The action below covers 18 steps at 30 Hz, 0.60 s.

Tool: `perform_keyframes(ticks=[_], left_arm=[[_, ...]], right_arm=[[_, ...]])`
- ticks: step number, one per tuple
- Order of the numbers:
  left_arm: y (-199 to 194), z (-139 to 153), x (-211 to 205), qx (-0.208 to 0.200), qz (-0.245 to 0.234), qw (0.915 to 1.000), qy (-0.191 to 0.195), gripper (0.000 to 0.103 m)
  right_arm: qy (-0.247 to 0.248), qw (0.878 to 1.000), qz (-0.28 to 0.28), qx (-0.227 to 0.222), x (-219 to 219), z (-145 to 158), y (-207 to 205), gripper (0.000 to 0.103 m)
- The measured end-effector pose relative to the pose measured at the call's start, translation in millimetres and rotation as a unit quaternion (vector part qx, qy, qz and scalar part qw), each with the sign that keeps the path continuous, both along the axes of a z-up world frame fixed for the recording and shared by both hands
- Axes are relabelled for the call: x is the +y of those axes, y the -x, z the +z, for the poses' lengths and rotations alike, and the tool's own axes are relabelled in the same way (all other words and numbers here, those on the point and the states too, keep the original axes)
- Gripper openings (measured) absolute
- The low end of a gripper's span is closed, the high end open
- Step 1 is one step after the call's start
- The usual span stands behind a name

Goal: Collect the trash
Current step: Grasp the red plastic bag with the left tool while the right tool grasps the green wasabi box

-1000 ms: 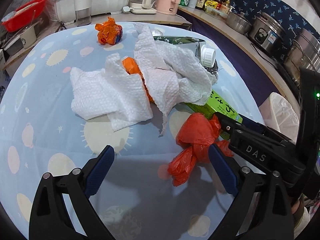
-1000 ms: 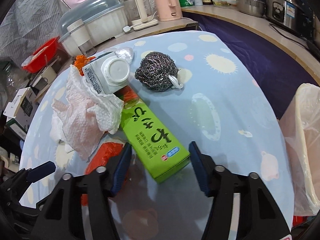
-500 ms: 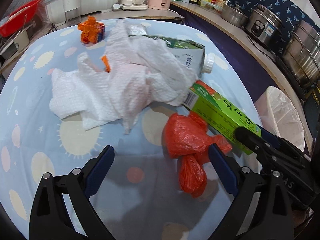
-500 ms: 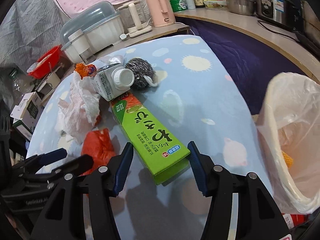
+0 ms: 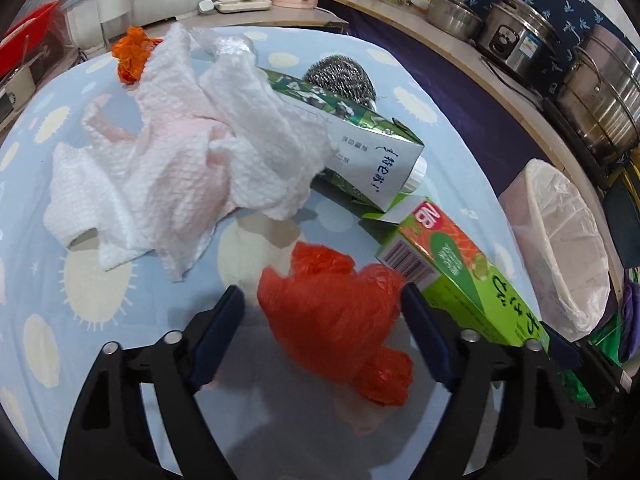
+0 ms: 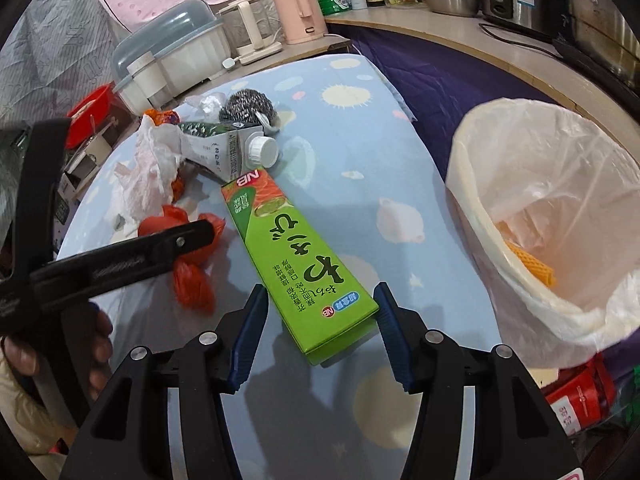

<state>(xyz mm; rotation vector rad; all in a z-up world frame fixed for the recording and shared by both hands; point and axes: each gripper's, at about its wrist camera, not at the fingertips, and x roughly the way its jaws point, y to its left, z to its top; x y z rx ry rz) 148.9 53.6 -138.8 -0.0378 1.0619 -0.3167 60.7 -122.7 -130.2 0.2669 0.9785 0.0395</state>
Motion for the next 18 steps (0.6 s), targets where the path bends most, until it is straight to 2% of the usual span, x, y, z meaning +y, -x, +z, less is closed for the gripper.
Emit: perform_keyframes(ticks=[1,2,4,7,14,18], left_arm=[[1,0,-1,0.002,-0.006,1.0000,0.003,0.062],[2,0,-2,0.004,-0.012,0.9999,0.005,0.059],[4,0,-4,0.010,-0.025,0.9996,0.009,0.042],[9,2,-7,0.014,-0.044,0.9989,0.009,0.038],[29,21,-13,0.003,-0.068,0.9976,0.005,0.037],[38,32,-17,0.008,-0.081,0.9966,0.012,0.037]], right_arm=[[0.000,1.000,-0.002,0.002,-1,0,4,0.052],[0.000,1.000,-0.004,0.004,-2,-1,8,0.052],[-0.003,1.000,-0.008,0.008,-4,-1,14,0.052],[-0.005,1.000,-0.011,0.009,-4,0,21,0.052],[-0.003,1.000,-0.026,0.007,-8,8,38,0.052],[0.006,0.999,-0.046,-0.006,-16,23,47,0.051]])
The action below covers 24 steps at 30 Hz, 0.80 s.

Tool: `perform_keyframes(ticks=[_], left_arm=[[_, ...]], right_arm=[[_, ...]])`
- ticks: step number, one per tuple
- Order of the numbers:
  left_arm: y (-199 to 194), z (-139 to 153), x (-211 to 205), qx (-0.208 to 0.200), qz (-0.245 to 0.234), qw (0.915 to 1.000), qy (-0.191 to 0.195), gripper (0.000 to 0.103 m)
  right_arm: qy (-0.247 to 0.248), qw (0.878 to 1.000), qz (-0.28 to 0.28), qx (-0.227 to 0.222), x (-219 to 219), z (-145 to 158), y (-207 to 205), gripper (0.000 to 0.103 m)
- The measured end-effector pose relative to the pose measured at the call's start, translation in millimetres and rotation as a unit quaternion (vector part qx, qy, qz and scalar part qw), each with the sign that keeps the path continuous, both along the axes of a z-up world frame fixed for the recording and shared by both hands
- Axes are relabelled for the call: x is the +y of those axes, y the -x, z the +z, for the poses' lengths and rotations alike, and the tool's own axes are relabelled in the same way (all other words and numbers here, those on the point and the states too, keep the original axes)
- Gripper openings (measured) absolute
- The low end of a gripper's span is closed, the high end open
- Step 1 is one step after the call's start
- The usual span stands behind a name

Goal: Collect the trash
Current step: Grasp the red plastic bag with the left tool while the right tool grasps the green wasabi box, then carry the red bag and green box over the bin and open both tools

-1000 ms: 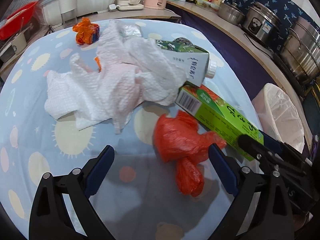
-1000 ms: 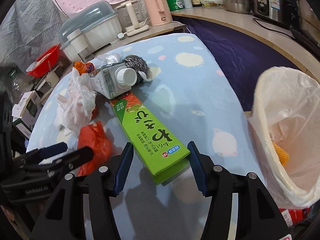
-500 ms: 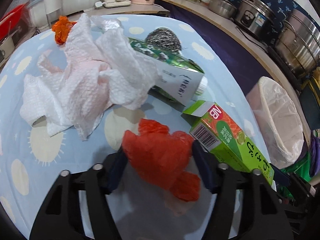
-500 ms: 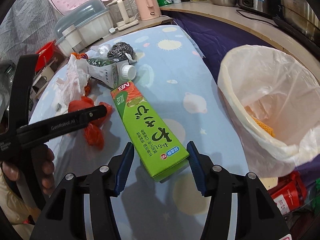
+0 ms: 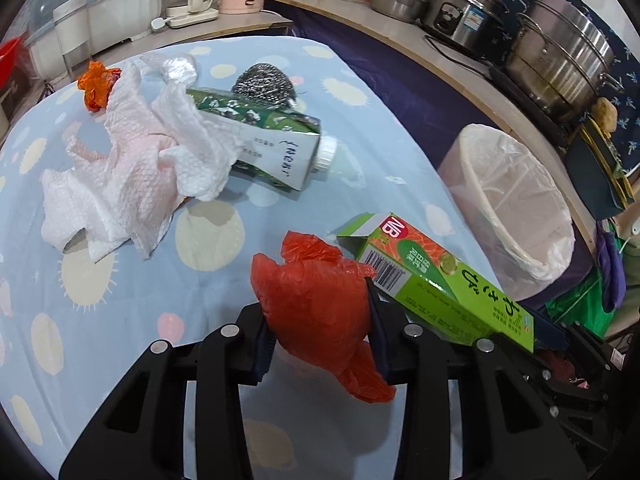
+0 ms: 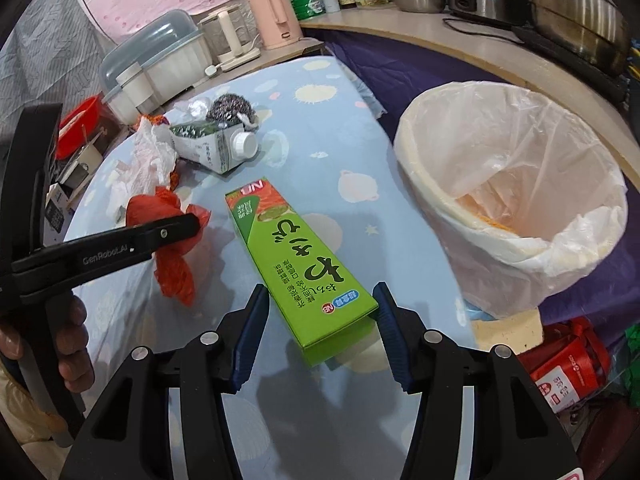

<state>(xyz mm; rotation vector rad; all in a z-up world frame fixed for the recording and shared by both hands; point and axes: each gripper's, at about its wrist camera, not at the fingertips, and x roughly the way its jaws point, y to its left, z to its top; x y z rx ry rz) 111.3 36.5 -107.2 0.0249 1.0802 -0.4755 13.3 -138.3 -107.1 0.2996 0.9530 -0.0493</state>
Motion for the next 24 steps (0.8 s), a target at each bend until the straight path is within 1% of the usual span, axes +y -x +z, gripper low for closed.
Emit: perform_keyframes(ticks=[2,7,10,16,20,21,22,24], left_arm=[[5,6,-5,0.000,-0.009,1.0000,0.001,0.037],[16,25,-21,-0.015,-0.036,0.9992,0.003,0.037],[22,38,-35,-0.030,-0.055,0.9980,0.010,0.037],[27,60,-66,-0.055,-0.088,0.9942,0.025,0.037],[27,71,-94,-0.067,-0.114,0.9907,0.032,0.037],[27,73,-100,-0.069,-0.120,0.9899,0.034,0.037],[26,75,-107,-0.071,-0.125,0.9891,0.034,0.037],[25,77,-121,-0.076,-0.135,0.9873,0.037,0.037]], right_arm=[[0.004,1.000,-0.012,-0.007,-6,10,3,0.051],[0.013,0.998,-0.050,-0.032,-28,34,12,0.049],[0.017,0.995,-0.079,-0.052,-45,48,18,0.049],[0.025,0.989,-0.119,-0.082,-73,67,24,0.047],[0.025,0.984,-0.140,-0.106,-95,83,22,0.044],[0.027,0.983,-0.145,-0.111,-100,88,21,0.040],[0.032,0.981,-0.151,-0.115,-106,92,19,0.038],[0.031,0.979,-0.160,-0.123,-118,97,15,0.038]])
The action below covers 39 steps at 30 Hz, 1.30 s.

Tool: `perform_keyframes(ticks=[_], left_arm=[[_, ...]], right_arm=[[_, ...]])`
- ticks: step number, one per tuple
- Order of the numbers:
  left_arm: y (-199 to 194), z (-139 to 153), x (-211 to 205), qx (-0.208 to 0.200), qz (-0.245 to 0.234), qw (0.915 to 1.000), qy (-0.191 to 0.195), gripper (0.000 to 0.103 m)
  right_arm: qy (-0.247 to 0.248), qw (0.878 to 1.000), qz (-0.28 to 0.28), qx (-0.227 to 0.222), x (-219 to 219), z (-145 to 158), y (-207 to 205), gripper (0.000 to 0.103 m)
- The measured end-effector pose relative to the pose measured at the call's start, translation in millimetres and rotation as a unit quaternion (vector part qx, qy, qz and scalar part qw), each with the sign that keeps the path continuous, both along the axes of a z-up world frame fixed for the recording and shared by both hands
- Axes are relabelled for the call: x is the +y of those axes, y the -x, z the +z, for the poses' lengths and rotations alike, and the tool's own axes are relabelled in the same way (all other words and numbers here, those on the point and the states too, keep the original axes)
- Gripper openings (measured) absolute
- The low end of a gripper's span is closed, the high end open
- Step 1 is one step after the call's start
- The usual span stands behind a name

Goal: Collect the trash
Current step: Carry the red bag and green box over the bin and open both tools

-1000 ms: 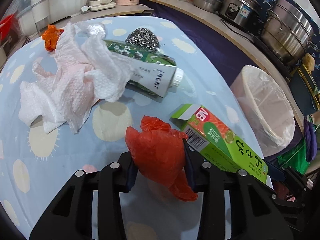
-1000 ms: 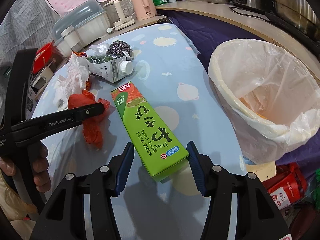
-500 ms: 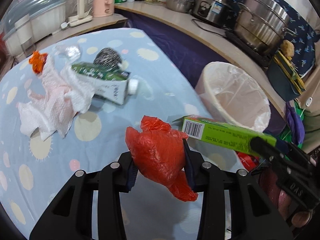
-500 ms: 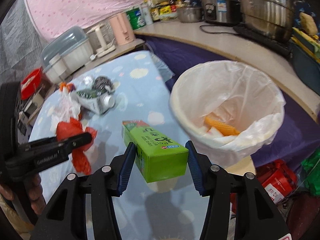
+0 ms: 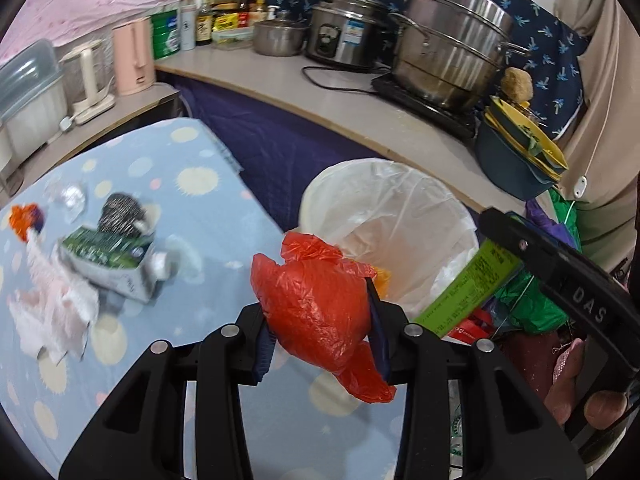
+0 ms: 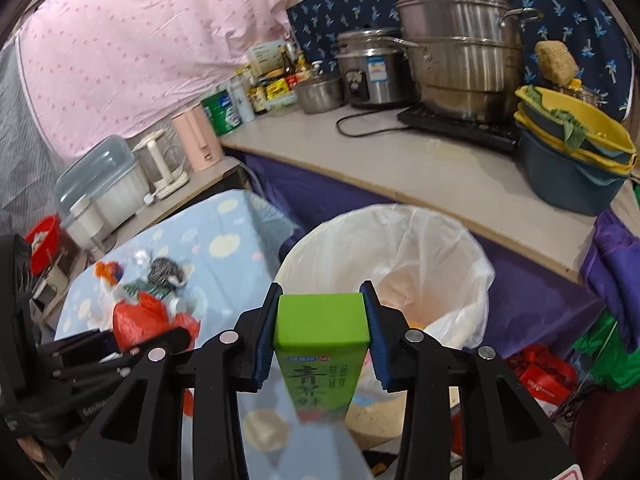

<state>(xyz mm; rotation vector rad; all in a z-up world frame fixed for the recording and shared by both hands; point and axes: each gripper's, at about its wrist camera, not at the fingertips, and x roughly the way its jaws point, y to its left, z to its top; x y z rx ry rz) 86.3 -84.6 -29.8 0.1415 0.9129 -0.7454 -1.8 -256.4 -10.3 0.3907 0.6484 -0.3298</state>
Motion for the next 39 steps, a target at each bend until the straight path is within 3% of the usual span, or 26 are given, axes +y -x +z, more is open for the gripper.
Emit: perform_keyframes(ticks=[16,29,32,34,39], left_arm=[[-16,2,-68,-0.016,-0.028,0.9995,-0.004,0.037],[-35,-21,-85,0.011,-0.030,0.9994,-0.011,0.039],[-40,-27,-88,0.023,-0.024,0.9994,-0.003,0.051],[-42,-27,-87,0.019,-0.010,0.9998,0.001,0.071],[-45,-25,-84,0.005,0.007,1.0000,0.000,0.079]], right_arm=[[0.001,0.998,-0.043,-0.039,-58,17,-40,0.038],[-0.022,0.999,-0.044,-0.011,-67,-16,-61,0.039],[-0.021,0.998,-0.051,-0.015,-69,-15,-59,0.055],[-0.019,0.998,-0.056,-0.020,-69,-12,-56,0.058],[-0.020,0.997,-0.066,-0.024,-73,-9,-47,0.061]])
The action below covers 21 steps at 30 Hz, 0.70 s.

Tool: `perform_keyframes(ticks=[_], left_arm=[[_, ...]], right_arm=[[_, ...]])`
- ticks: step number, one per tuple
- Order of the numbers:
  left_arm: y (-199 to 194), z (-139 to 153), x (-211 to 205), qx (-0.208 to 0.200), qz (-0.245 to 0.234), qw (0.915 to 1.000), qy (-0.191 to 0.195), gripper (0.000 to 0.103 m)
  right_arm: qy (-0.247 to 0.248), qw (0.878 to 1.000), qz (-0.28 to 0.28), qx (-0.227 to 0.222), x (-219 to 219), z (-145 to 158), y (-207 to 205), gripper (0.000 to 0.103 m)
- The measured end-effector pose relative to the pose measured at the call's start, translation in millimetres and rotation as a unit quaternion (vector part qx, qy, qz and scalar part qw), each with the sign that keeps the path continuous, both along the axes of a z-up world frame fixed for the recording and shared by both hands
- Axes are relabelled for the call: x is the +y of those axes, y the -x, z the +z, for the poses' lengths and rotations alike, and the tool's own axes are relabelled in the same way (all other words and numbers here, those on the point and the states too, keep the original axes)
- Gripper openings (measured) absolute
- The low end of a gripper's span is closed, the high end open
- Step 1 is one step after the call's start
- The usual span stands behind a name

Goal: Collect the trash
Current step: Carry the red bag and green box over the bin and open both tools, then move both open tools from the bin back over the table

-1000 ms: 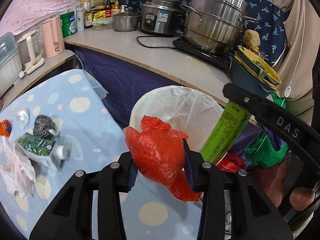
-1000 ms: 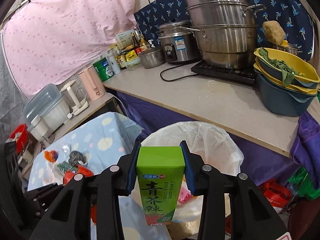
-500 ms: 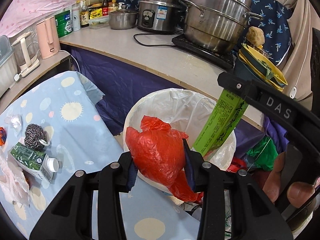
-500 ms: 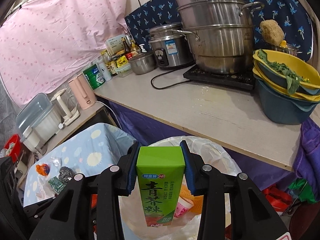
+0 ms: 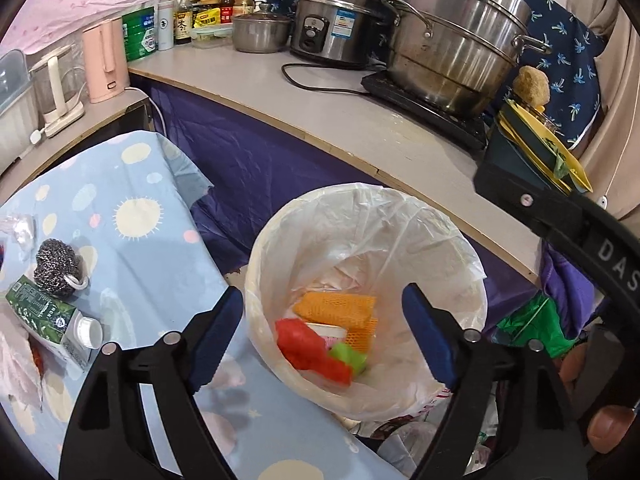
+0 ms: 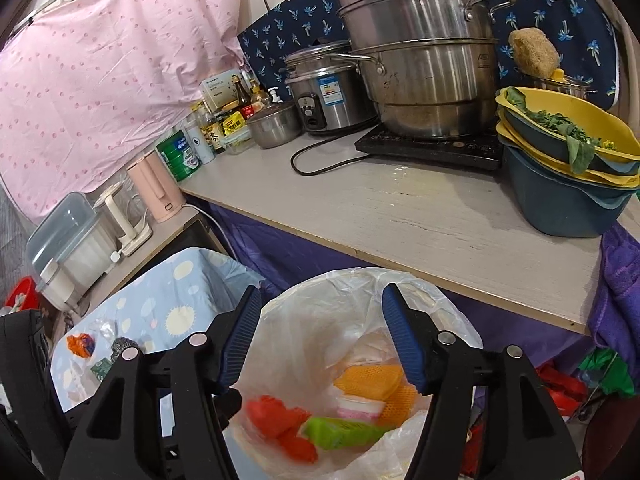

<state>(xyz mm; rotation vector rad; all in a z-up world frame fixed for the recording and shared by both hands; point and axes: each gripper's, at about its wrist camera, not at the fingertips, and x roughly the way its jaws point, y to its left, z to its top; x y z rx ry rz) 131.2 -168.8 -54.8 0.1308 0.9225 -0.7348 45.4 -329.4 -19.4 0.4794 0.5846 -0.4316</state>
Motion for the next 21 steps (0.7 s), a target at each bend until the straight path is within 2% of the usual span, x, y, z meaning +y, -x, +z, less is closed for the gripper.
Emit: perform_keyframes(ticks=[4,13,21], left_arm=[[-2,4,4,-0.005,0.012,0.9999,0.001,0.084],[4,15,27,-0.022,0.031,0.9993,0.005,0.085],[8,20,68,-0.022,0.070,0.9973,0.008,0.086]], right_arm=[[-0.006,1.000,-0.006,-0.003,-2,1,8,0.062],[-0.003,1.000,0.002,-0.005,14,6,16,0.063],[0.008,0.999,0.037,-0.001,47,11,10,0.064]])
